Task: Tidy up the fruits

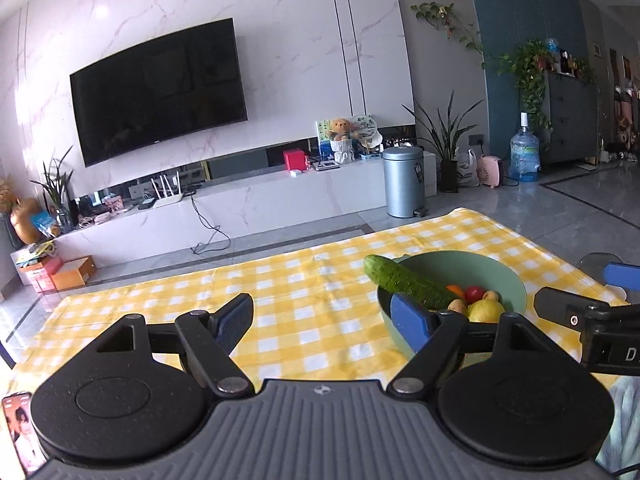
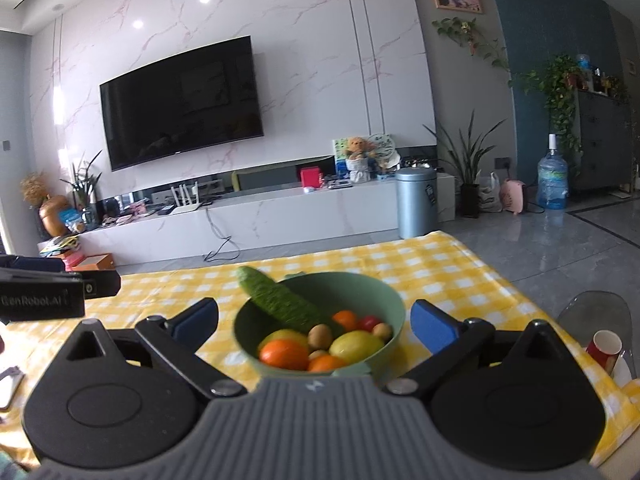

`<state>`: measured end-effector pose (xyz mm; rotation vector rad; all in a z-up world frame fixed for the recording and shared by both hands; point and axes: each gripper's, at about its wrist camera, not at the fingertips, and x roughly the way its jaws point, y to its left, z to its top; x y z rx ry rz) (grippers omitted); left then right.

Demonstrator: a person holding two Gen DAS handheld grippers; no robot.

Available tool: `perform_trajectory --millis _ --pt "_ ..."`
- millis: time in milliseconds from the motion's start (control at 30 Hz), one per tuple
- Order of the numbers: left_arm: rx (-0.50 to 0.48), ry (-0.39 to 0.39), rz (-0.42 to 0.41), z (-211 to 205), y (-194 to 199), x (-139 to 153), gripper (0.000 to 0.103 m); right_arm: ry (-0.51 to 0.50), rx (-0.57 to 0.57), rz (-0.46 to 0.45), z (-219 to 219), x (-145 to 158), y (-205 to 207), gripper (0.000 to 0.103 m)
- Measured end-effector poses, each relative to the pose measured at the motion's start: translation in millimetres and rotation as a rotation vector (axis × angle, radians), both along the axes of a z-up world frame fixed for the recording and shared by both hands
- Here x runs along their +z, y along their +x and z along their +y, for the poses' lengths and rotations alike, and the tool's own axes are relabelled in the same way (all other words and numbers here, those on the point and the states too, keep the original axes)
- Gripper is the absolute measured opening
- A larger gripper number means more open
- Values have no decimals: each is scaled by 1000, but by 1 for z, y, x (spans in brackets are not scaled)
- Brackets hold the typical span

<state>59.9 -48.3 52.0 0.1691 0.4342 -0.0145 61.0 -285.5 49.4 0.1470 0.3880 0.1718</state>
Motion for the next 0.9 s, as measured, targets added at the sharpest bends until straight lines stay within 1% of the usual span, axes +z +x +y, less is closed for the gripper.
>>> perform_trajectory --millis 133,233,333,433,633,767,900 --pt "-2 -6 -6 4 -10 -7 92 -1 23 4 7 3 -13 99" --pt "-4 -10 26 9 -12 -17 92 -25 32 2 14 1 -22 99" --pt "6 -35 58 15 -13 -24 92 -67 22 2 22 -4 -29 99" --pt "12 -59 88 21 -14 -32 92 -77 29 14 23 -12 -32 99" --pt "43 -81 134 26 -12 -50 92 -113 28 25 27 -25 -32 99" --pt "53 -65 172 29 -11 -59 92 -167 30 82 35 -32 -21 99" --pt "60 -70 193 32 -10 -62 92 -161 28 123 36 -38 -13 99"
